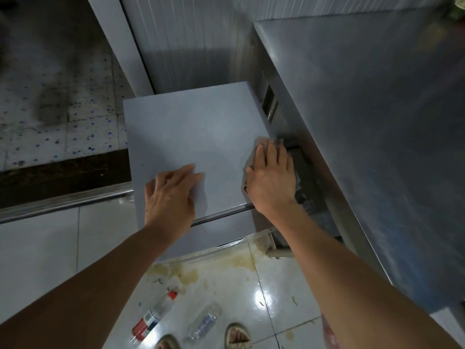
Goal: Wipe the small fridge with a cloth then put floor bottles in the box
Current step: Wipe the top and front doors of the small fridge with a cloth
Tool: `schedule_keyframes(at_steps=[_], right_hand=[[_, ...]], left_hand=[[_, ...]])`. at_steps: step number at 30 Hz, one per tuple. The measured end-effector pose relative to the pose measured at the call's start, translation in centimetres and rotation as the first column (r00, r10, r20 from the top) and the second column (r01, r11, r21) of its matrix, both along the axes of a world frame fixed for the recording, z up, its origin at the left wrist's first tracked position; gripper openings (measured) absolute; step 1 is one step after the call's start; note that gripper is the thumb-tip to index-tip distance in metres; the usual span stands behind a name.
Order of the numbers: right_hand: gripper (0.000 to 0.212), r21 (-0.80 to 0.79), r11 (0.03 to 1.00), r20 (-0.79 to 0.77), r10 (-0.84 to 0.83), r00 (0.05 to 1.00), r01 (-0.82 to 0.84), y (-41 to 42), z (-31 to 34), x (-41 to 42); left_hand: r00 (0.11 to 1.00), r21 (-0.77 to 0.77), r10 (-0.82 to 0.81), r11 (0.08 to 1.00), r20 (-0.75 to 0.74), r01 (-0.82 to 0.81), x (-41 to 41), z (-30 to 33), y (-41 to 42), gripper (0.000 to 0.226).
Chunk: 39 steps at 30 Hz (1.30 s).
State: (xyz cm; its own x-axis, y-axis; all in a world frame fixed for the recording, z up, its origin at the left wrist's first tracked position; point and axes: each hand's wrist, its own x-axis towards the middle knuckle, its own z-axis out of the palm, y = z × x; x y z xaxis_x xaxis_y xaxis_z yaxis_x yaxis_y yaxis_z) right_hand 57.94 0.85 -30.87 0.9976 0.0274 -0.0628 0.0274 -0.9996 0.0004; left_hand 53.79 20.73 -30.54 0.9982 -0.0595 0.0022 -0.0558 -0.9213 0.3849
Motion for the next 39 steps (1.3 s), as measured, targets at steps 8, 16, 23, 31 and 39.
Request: schedule_keyframes(at_steps=[8,16,23,31,39], right_hand=[[0.059,-0.009,0.999,0.128,0.054,0.99,-0.053,-3.6,-0.5,-7.9],[0.056,0.037,0.994,0.08,0.098,0.992,-0.101,-3.1,-0.4,-4.1],[0.052,0.159,0.986,0.148,0.022,0.989,-0.046,-2.8,-1.7,-9.0],[0.049,0.291,0.923,0.178,0.207,0.962,-0.253,11.3,-1.8,-12.3],[0.06,0.106,0.93,0.04,0.35,0.936,-0.352,6.0,-1.4,-9.7]], left_hand=[[0.999,0.057,-0.002,0.998,0.039,0.0,-1.9,-0.4,0.6,0.054],[0.993,0.025,-0.001,1.0,0.115,-0.002,-5.4,-0.7,3.0,0.053],[0.998,0.013,0.01,1.0,0.06,-0.01,-7.2,-0.3,4.2,0.047],[0.996,-0.103,0.088,0.991,0.011,-0.086,-8.1,-0.1,6.4,0.061],[0.987,-0.179,0.148,0.971,-0.063,-0.157,-8.4,0.3,7.9,0.068]])
